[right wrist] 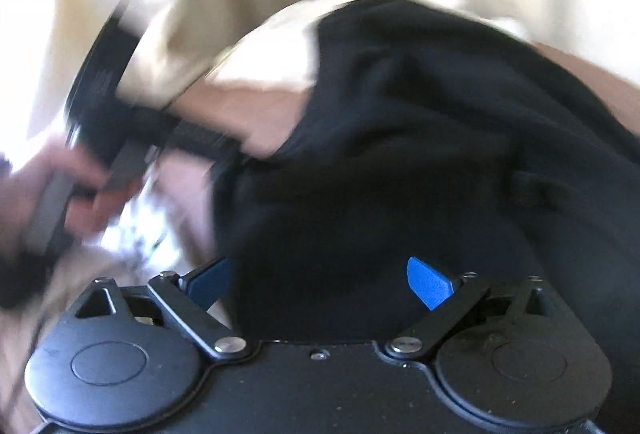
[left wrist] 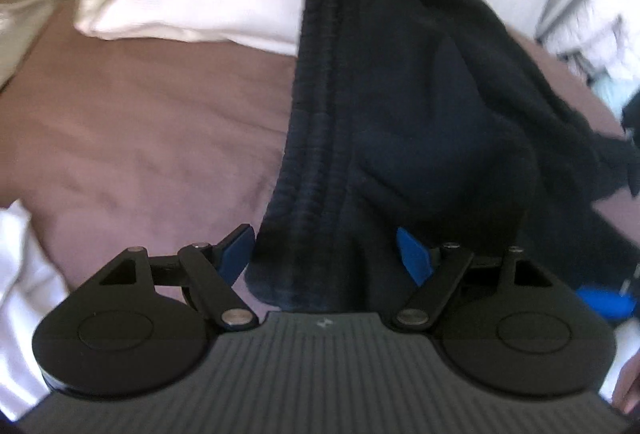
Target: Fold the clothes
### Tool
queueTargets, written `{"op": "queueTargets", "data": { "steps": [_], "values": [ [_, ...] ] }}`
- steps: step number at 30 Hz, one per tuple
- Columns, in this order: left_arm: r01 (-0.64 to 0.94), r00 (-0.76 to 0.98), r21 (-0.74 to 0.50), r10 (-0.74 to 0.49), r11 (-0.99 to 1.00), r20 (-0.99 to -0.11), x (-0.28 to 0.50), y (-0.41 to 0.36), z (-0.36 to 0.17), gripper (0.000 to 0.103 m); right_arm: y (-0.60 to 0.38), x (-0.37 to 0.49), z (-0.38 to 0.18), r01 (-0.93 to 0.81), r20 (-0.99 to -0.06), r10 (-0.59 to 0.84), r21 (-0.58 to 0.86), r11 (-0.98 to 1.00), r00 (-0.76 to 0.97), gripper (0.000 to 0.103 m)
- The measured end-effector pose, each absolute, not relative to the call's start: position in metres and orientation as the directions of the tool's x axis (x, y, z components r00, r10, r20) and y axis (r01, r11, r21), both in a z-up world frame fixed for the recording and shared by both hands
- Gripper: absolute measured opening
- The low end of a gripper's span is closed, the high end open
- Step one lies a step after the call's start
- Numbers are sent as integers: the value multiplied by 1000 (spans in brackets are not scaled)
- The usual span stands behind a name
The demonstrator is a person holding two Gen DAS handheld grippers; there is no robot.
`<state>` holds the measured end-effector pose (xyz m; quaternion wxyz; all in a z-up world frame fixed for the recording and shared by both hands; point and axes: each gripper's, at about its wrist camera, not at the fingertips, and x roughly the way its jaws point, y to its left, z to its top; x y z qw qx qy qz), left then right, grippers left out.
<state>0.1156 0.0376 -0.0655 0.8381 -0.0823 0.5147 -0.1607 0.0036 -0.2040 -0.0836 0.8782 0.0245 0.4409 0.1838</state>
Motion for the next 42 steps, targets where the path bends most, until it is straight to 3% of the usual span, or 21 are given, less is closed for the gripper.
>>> {"op": "queueTargets", "data": {
  "steps": [2, 5, 7, 10, 12, 14, 15, 16, 18, 19, 20, 22, 25, 26, 28, 35, 39, 42],
  "values": [
    [147, 410, -355, -383, 923, -828, 120, 46, -67, 98, -187, -8, -91, -331, -771, 346, 185, 925, 535, 97],
    [63, 289, -419, -418, 906, -861, 139, 50, -94, 99, -175, -25, -109, -358, -798, 292, 103, 928, 527, 97],
    [-29, 180, -450, -438, 893, -881, 154, 54, -118, 99, -156, -36, -123, -420, -810, 199, -64, 905, 552, 97],
    [-60, 193, -517, -498, 854, -845, 156, 61, -123, 97, -138, -42, -138, -492, -820, 143, -185, 851, 555, 97],
    [5, 222, -558, -545, 830, -808, 152, 57, -115, 49, -137, -40, -152, -503, -831, 89, -243, 830, 549, 96],
    [59, 304, -565, -554, 823, -775, 143, 55, -97, 39, -141, -35, -165, -493, -840, 34, -284, 822, 541, 86],
    [99, 384, -543, -536, 834, -752, 134, 55, -81, 36, -144, -34, -167, -488, -836, 33, -287, 825, 547, 75],
    [141, 487, -480, -482, 866, -728, 118, 54, -57, 36, -147, -33, -167, -478, -831, 31, -289, 830, 555, 53],
    [192, 685, -342, -375, 920, -625, 75, 54, -8, 35, -153, -31, -155, -433, -810, 33, -279, 857, 586, 22],
    [191, 728, -335, -362, 923, -581, 56, 58, 9, 35, -159, -33, -139, -411, -781, 76, -241, 879, 620, 20],
    [191, 765, -330, -350, 925, -541, 40, 62, 25, 36, -165, -37, -122, -394, -750, 127, -188, 900, 649, 20],
    [201, 768, -291, -335, 935, -546, 33, 63, 33, 37, -178, -47, -97, -388, -707, 243, -48, 921, 664, 20],
    [153, 687, -107, -183, 982, -703, 56, 41, -5, 49, -192, -50, -104, -426, -732, 406, 174, 888, 548, 20],
    [111, 613, -87, -137, 990, -778, 68, 36, -20, 48, -192, -48, -116, -436, -755, 421, 199, 878, 502, 20],
    [103, 587, -123, -160, 987, -794, 79, 35, -28, 51, -188, -47, -133, -452, -793, 407, 189, 872, 453, 20],
    [91, 678, -77, -119, 993, -725, 81, 41, -18, 58, -199, -38, -147, -479, -808, 437, 224, 849, 395, 22],
    [140, 684, -88, -160, 986, -712, 89, 38, -23, 58, -206, -41, -140, -444, -790, 472, 286, 849, 393, 46],
    [206, 732, -94, -217, 974, -646, 73, 31, -17, 58, -208, -50, -114, -447, -757, 488, 289, 846, 435, 48]
  ]
}}
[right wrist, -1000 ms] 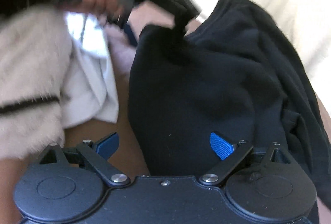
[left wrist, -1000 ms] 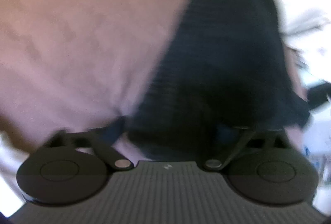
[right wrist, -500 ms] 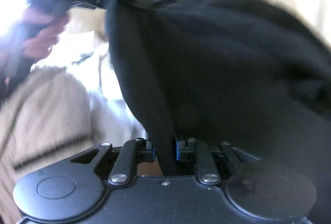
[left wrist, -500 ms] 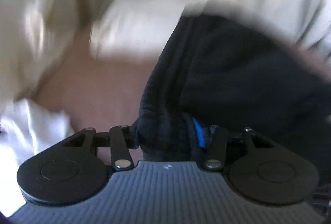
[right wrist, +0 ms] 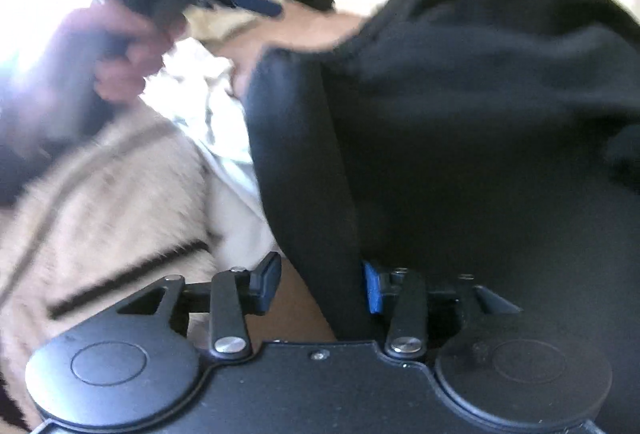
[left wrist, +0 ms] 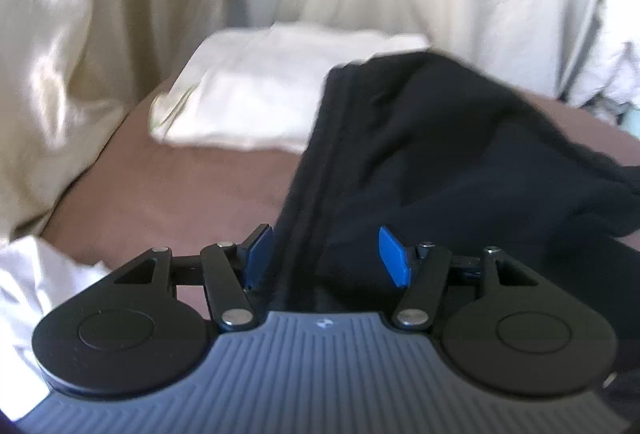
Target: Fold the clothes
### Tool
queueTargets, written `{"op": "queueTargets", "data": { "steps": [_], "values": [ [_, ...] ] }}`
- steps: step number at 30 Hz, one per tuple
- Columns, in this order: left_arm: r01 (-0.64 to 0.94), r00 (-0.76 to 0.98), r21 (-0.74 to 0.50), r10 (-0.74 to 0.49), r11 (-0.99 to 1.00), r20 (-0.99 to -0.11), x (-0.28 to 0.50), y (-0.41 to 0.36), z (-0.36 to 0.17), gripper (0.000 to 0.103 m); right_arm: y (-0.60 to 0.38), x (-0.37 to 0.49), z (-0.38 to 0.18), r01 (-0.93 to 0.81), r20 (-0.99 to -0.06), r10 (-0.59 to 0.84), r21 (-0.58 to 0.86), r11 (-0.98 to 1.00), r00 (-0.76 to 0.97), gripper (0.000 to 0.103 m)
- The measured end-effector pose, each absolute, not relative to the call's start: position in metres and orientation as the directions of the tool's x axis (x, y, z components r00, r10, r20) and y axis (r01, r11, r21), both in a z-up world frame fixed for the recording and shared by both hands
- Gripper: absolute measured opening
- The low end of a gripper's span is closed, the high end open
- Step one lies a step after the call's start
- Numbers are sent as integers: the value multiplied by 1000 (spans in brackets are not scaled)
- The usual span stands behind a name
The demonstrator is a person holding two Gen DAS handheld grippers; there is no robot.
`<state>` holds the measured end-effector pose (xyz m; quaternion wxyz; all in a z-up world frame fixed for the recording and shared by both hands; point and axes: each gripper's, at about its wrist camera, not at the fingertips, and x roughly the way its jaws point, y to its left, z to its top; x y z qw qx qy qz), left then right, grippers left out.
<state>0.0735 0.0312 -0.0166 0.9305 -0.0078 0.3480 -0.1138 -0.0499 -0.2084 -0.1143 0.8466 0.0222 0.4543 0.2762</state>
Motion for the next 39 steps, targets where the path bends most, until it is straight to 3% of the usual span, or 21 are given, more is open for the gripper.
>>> {"op": "queueTargets", "data": {
  "steps": [4, 5, 7, 11, 13, 16, 17, 21, 23, 25, 29, 31, 34, 39],
  "values": [
    [329, 804, -106, -337, 938, -490, 40, 21, 9, 58, -231, -62, -72, -332, -660, 420, 264, 906, 622, 53],
    [355, 799, -106, -361, 929, -481, 32, 15, 15, 63, -240, -66, -62, -281, -633, 391, 272, 921, 669, 53],
    [406, 764, -122, -410, 906, -498, 20, -3, 23, 71, -274, -83, -42, -143, -577, 309, 315, 938, 756, 53],
    [474, 634, -176, -473, 863, -611, 12, -42, 13, 71, -348, -133, 0, 110, -507, 158, 458, 882, 847, 59],
    [494, 593, -176, -478, 852, -648, 10, -58, 1, 71, -383, -156, 19, 230, -553, 86, 476, 849, 829, 61],
    [510, 589, -97, -429, 854, -685, 6, -78, -21, 71, -441, -176, 33, 474, -746, 3, 427, 770, 666, 62],
    [512, 586, -67, -405, 856, -702, 5, -83, -27, 71, -456, -187, 36, 515, -765, -13, 420, 747, 643, 62],
    [510, 575, 11, -332, 860, -748, 7, -92, -44, 71, -516, -244, 39, 614, -792, -68, 412, 673, 607, 64],
    [502, 587, 42, -305, 864, -750, 6, -93, -47, 71, -545, -269, 31, 639, -785, -143, 368, 675, 603, 72],
    [491, 574, 48, -281, 870, -769, 6, -94, -51, 71, -572, -284, 9, 668, -794, -246, 250, 701, 556, 89],
    [468, 535, 30, -256, 883, -805, 18, -96, -64, 71, -631, -320, -47, 762, -823, -432, 1, 647, 368, 91],
    [466, 490, -62, -315, 883, -813, 26, -95, -67, 72, -670, -352, -68, 825, -832, -350, 205, 527, 431, 91],
    [450, 424, -194, -400, 872, -813, 39, -102, -74, 72, -703, -372, -107, 783, -764, -221, 525, 334, 606, 91],
    [434, 419, -123, -321, 892, -849, 47, -125, -93, 71, -716, -352, -169, 796, -734, -308, 560, 229, 605, 92]
  ]
}}
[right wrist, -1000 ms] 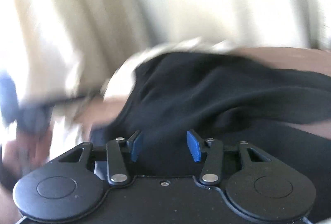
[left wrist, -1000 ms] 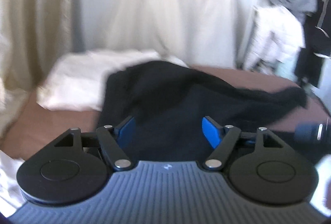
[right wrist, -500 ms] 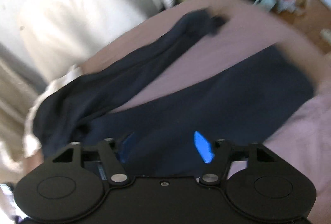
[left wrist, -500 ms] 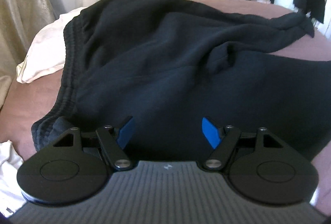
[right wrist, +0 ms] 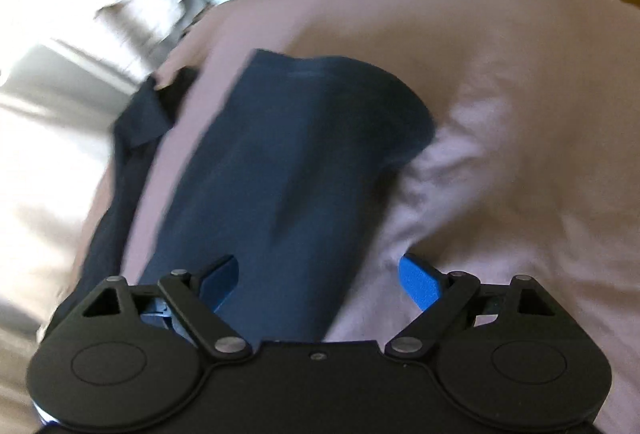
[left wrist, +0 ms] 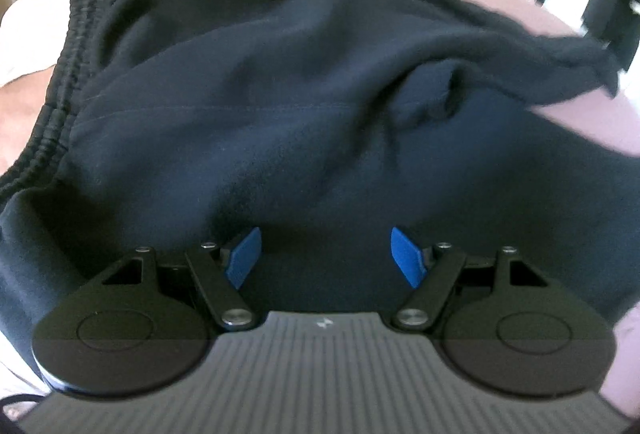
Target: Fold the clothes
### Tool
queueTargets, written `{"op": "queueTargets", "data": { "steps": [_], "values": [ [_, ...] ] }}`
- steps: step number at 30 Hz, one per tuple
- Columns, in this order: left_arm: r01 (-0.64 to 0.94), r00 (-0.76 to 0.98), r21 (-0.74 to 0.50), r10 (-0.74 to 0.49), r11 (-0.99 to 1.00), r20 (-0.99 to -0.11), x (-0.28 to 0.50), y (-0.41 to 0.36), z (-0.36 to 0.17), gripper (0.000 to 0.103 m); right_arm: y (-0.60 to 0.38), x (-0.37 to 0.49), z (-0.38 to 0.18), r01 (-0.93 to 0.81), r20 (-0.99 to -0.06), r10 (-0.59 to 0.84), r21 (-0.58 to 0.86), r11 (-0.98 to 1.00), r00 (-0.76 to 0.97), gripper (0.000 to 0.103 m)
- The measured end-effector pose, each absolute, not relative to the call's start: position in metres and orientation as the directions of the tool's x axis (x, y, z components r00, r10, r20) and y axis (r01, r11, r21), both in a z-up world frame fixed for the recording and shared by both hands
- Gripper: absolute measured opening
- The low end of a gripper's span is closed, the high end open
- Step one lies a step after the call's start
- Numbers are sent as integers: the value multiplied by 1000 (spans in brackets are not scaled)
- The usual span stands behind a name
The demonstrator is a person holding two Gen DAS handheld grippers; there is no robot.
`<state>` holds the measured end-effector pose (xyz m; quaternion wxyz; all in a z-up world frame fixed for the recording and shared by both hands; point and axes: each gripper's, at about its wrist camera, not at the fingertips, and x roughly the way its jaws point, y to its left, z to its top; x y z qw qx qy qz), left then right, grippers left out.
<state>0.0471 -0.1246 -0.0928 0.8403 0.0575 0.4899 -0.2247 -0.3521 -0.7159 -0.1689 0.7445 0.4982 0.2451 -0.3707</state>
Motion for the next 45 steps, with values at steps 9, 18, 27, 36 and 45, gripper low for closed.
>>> {"op": "queueTargets", "data": {
  "steps": [9, 18, 27, 36, 45],
  "values": [
    [399, 458, 83, -120, 913, -881, 33, -130, -103, 56, -687, -353, -55, 664, -414, -531, 318, 676, 739, 8],
    [452, 507, 91, -171, 888, -845, 21, -144, -99, 60, -722, -359, -126, 904, -637, -698, -8, 428, 326, 51],
    [624, 561, 29, -422, 781, -712, -20, -218, -60, 62, -683, -277, 23, 680, -549, -441, 372, 631, 710, 62],
    [780, 491, 99, -507, 618, -709, -30, -398, -53, 64, -634, -229, -76, 499, -467, -231, 605, 620, 854, 64],
    [810, 537, 283, -458, 513, -708, 16, -570, -86, 80, -682, -218, -142, 563, -512, -281, 559, 608, 812, 64]
  ]
}}
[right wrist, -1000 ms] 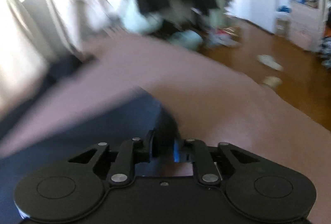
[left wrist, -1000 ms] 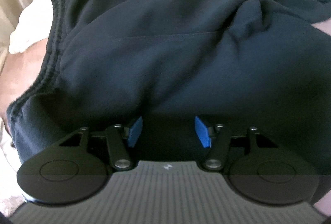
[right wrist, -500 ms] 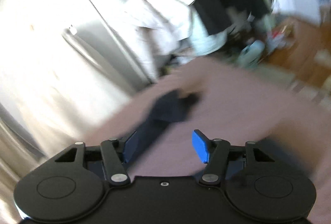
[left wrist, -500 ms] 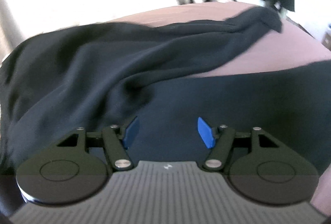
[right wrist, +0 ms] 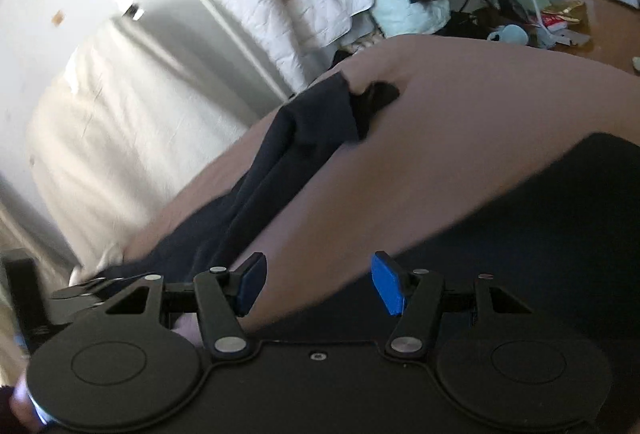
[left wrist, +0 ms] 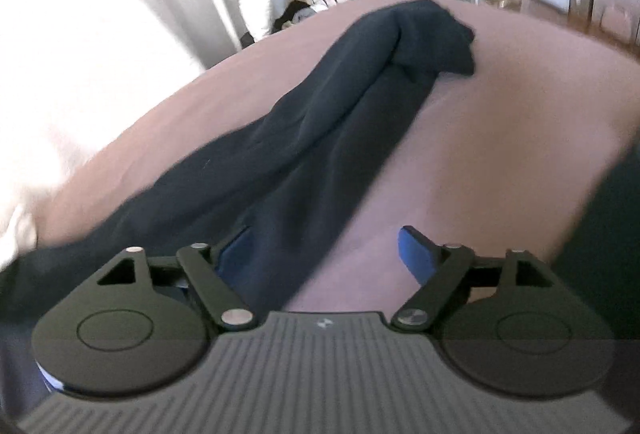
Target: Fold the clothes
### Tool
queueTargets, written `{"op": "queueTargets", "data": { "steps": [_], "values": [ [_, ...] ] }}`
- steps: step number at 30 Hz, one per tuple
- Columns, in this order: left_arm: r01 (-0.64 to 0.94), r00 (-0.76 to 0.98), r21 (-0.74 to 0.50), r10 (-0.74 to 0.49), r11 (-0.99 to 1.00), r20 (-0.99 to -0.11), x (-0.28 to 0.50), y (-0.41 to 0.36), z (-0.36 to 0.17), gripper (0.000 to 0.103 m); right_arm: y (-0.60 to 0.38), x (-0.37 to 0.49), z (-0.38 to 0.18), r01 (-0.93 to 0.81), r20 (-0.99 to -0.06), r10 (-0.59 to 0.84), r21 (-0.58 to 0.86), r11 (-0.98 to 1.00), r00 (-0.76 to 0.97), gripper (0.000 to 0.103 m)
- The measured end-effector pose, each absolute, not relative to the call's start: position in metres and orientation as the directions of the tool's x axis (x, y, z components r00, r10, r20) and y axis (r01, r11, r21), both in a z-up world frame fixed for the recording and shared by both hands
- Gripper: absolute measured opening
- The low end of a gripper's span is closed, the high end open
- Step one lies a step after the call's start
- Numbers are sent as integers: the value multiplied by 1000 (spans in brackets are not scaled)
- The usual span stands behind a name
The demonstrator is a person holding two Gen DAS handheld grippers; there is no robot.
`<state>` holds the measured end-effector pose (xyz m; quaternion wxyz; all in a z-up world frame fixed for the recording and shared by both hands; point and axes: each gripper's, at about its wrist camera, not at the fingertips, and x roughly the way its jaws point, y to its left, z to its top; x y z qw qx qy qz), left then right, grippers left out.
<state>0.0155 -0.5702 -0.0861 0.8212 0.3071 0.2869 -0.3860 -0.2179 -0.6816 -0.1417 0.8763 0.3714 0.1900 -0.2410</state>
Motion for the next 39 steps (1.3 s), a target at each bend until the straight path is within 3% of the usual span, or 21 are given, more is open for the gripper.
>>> {"op": "queueTargets", "data": {
  "steps": [5, 7, 8, 10, 14, 17, 18, 20, 23, 25, 28, 30, 32, 34, 36, 38, 39],
  "values": [
    [769, 611, 403, -385, 497, -691, 52, -637, -117, 79, -707, -212, -146, 548, -491, -276, 587, 596, 826, 64],
    [780, 588, 369, -392, 505, -707, 66, -646, -117, 28, -712, -212, -150, 549, -502, -264, 586, 596, 823, 64],
    [781, 570, 337, -380, 525, -729, 71, -648, -112, 7, -715, -213, -152, 551, -505, -261, 594, 586, 823, 64],
    [770, 546, 253, -400, 586, -736, 79, -645, -90, 6, -723, -216, -158, 548, -502, -251, 622, 559, 827, 64],
    [793, 565, 182, -589, 582, -578, 53, -604, -18, 6, -733, -222, -169, 532, -486, -232, 678, 507, 842, 64],
    [843, 302, -165, -705, 512, -642, 54, -562, 7, 7, -731, -224, -165, 509, -468, -215, 702, 499, 857, 64],
    [846, 238, -203, -690, 493, -684, 53, -557, 0, 11, -730, -225, -165, 496, -456, -209, 716, 491, 865, 64],
    [867, 171, -146, -561, 476, -810, 42, -558, -33, 18, -728, -227, -163, 470, -431, -196, 745, 473, 881, 64],
    [916, 141, -40, -413, 400, -900, 17, -560, -78, 29, -726, -229, -166, 441, -406, -175, 789, 428, 897, 65],
    [937, 178, 25, -413, 349, -893, -2, -556, -82, 30, -726, -230, -173, 434, -404, -160, 814, 386, 901, 65],
    [955, 226, 85, -514, 283, -827, -18, -557, -56, 45, -724, -227, -177, 439, -411, -155, 817, 375, 898, 65],
    [965, 217, 81, -594, 248, -775, -26, -566, -36, 62, -723, -223, -177, 452, -422, -166, 805, 385, 891, 65],
    [973, 216, 105, -637, 208, -740, -32, -588, -24, 71, -723, -221, -177, 471, -433, -188, 791, 389, 882, 65],
    [971, 241, 171, -652, 170, -719, -38, -618, -26, 73, -725, -224, -174, 482, -435, -208, 782, 395, 876, 65],
    [957, 281, 254, -660, 139, -697, -45, -651, -41, 94, -729, -229, -170, 491, -432, -233, 773, 401, 871, 65],
    [911, 378, 394, -633, 122, -676, -65, -669, -70, 91, -735, -233, -168, 473, -404, -248, 779, 411, 881, 65],
    [899, 404, 420, -613, 126, -679, -63, -680, -81, 55, -738, -233, -169, 468, -400, -245, 784, 407, 883, 65]
  ]
}}
